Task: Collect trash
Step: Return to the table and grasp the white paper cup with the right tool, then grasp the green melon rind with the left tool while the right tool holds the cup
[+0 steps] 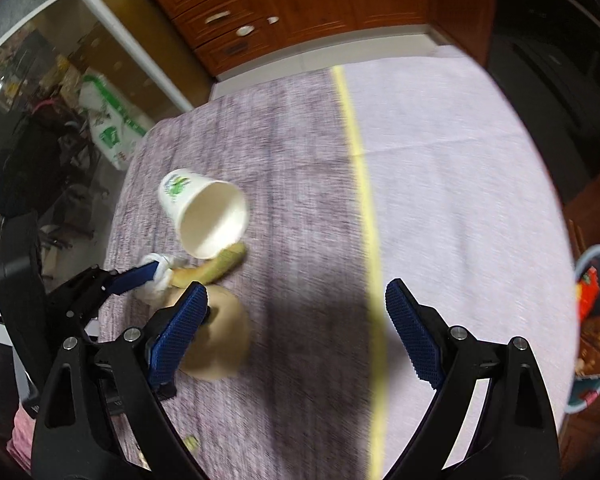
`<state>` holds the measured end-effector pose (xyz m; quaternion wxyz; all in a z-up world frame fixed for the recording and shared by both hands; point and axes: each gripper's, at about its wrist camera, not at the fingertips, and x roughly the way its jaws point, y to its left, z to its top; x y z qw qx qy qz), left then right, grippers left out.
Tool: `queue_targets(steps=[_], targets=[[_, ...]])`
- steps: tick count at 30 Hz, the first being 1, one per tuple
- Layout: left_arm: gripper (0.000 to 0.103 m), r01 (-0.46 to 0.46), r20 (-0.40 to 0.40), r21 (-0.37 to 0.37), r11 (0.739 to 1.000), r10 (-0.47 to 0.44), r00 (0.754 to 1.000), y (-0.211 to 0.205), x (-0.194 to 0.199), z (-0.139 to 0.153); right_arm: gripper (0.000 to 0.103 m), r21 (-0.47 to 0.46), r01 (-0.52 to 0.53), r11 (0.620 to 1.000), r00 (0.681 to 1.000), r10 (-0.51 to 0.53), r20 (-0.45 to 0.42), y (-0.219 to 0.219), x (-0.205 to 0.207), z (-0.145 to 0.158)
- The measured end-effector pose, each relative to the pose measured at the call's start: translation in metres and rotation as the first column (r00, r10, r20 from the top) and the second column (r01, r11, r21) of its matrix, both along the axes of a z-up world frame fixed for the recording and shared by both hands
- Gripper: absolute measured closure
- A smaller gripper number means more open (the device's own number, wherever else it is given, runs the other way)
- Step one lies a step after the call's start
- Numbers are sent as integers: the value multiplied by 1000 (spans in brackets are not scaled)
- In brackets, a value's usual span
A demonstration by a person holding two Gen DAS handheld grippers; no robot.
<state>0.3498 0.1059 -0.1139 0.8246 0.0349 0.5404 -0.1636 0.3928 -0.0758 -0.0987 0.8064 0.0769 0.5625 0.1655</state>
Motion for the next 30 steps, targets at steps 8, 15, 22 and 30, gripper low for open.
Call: queue_targets(steps=[8,15,22,30], targets=[[28,-12,-9,-57,998,12,1000,25,2,-4,17,40,-99,994,995,98,20,56,24,-8],[28,-6,-6,-85,996,5,1000,27,4,-5,59,53,-154,987,988,155,-4,86,40,-27],[28,33,11,-84,996,-32,999,14,8,-2,100,17,-203,979,976,202,78,88,33,-18],[28,72,47,-21,997,-71,996,-9,7,10,100,-2,-122,993,987,121,106,37,35,-5]])
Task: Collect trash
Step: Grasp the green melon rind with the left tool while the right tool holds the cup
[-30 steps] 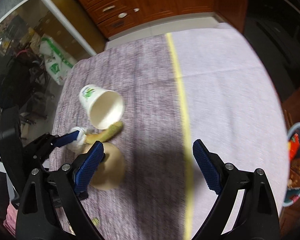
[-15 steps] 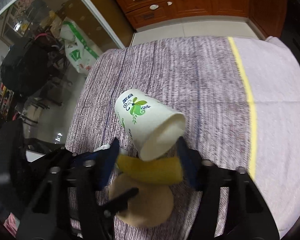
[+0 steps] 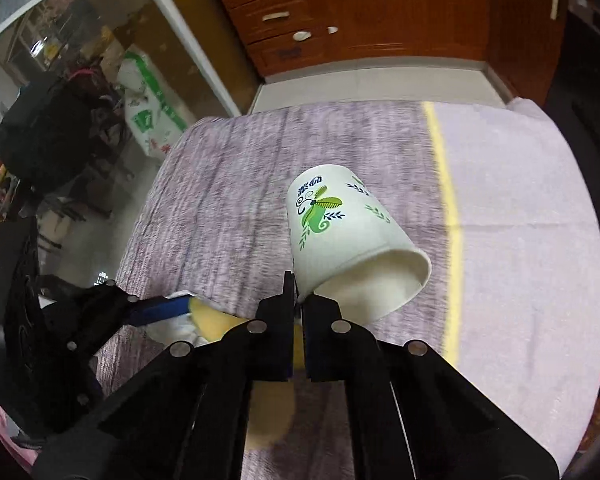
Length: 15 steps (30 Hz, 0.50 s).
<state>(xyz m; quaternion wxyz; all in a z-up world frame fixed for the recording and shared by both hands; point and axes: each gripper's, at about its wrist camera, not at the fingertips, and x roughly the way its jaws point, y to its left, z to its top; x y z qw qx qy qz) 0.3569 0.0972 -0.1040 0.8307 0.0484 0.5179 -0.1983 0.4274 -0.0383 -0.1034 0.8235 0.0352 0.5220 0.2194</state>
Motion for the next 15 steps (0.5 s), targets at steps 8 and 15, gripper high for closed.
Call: queue_targets(steps=[8,15], targets=[[28,78,52,74,994,-82,995,-28,-9,19,100,34,33,999,999,-33,-11,-30,-11,4],[28,88,-59,140,986,-81,995,-44,13,-19,100,62,49,997,999,-48,-16,-49,-20,5]])
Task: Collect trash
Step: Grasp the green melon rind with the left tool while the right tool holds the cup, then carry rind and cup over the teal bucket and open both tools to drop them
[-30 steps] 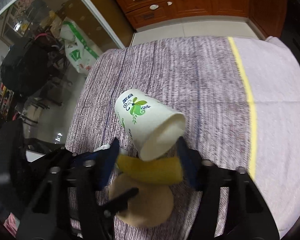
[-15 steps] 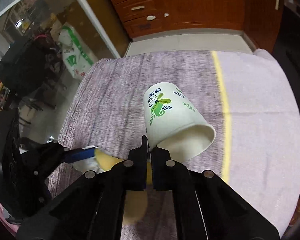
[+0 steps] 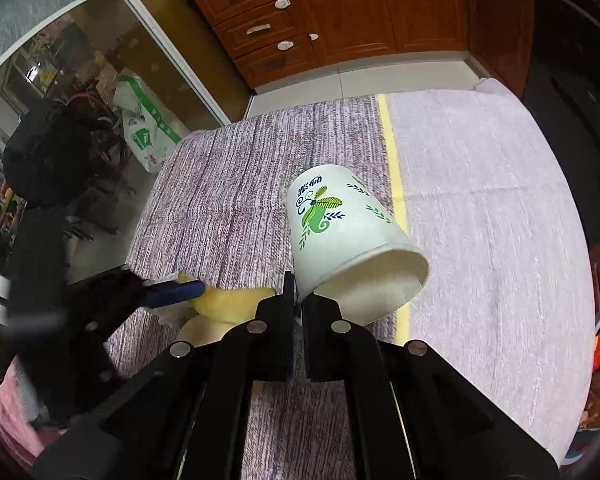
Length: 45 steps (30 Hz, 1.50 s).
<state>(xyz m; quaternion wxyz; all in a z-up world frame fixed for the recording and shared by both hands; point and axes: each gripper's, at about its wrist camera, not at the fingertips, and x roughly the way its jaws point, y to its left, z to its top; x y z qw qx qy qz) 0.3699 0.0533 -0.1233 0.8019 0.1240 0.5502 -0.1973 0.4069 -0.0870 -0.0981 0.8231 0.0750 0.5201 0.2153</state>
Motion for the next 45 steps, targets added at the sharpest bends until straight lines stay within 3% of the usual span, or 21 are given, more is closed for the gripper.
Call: queue_targets(steps=[4,6,8,11,23,30,38,45], targets=[[31,-11,-18,26,1000,11,1000,1,10,-13,100,1,4,1000,1000,-4,-9,-5,0,-6],[43,-25,-28,28,999,26,999,4,16,-18,100,8,9,1000,1000,-8,-16,-6,1,-10],[67,-44,-30,20,999,45,999,11,21,-18,100,11,8,1000,1000,-8,-22,-5,3,-13],[86,-63,-10,19,998,63,998,18,24,-12,100,12,9,1000,1000,-8,-25,-4,2,-15],[88,-114,89,-12,993,115,989,11,-9,32,100,32,50,998,999,-50,4,-27,-26,2],[88,-75,116,-126,989,90,989,-7,-31,64,100,46,96,994,995,-97,35,-67,-54,22],[88,-3,137,-155,988,25,990,-66,-55,83,100,74,174,982,982,-179,59,-129,-92,35],[88,85,145,-200,976,-56,988,-147,-71,88,100,74,267,961,958,-273,86,-203,-131,45]])
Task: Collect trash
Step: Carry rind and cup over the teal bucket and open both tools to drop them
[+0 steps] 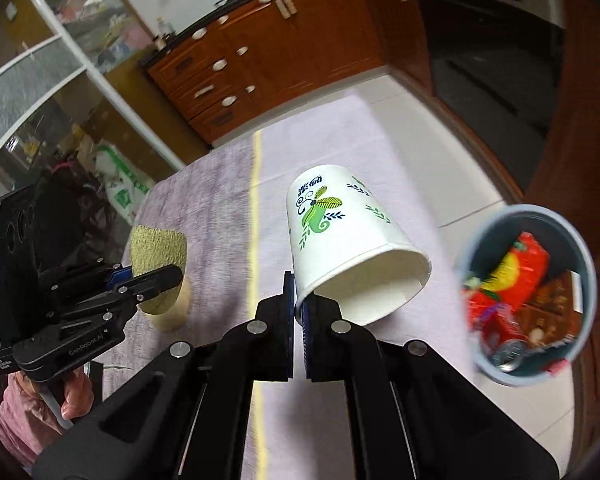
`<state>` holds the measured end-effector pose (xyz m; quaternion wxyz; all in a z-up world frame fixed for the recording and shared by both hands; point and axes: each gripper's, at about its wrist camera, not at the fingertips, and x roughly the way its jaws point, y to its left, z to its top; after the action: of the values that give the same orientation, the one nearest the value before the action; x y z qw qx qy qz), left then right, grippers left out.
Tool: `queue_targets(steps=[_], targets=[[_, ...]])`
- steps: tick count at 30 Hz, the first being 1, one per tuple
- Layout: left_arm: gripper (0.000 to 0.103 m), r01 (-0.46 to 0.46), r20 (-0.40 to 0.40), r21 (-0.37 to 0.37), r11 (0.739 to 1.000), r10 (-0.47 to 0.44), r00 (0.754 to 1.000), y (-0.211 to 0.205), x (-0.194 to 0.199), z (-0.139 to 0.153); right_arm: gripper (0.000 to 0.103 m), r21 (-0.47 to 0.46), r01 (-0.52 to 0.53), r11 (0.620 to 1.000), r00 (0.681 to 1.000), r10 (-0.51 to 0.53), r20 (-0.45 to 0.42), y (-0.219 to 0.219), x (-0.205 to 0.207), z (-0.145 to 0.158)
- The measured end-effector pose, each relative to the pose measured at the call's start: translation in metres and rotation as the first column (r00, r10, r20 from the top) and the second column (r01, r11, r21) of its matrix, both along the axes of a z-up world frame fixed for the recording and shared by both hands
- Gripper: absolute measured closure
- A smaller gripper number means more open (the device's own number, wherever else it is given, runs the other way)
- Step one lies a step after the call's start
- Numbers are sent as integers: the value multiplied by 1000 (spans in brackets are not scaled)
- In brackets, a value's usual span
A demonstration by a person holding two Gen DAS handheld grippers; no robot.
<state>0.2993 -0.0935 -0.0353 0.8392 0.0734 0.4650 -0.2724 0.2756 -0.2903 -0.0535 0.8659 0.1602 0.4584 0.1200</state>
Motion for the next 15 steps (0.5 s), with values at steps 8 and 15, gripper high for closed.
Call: queue_targets(steps=[8,15], targets=[[88,138,-38,24,990,-137,990,-104,-11,-20,100,-22,153,988,988,-153,-16,-100,-34,-10],[88,217,-70,20,976,-215,974,-181,-12,-38,100,-8,241,970,968,-241,-76,-158,-45,-35]])
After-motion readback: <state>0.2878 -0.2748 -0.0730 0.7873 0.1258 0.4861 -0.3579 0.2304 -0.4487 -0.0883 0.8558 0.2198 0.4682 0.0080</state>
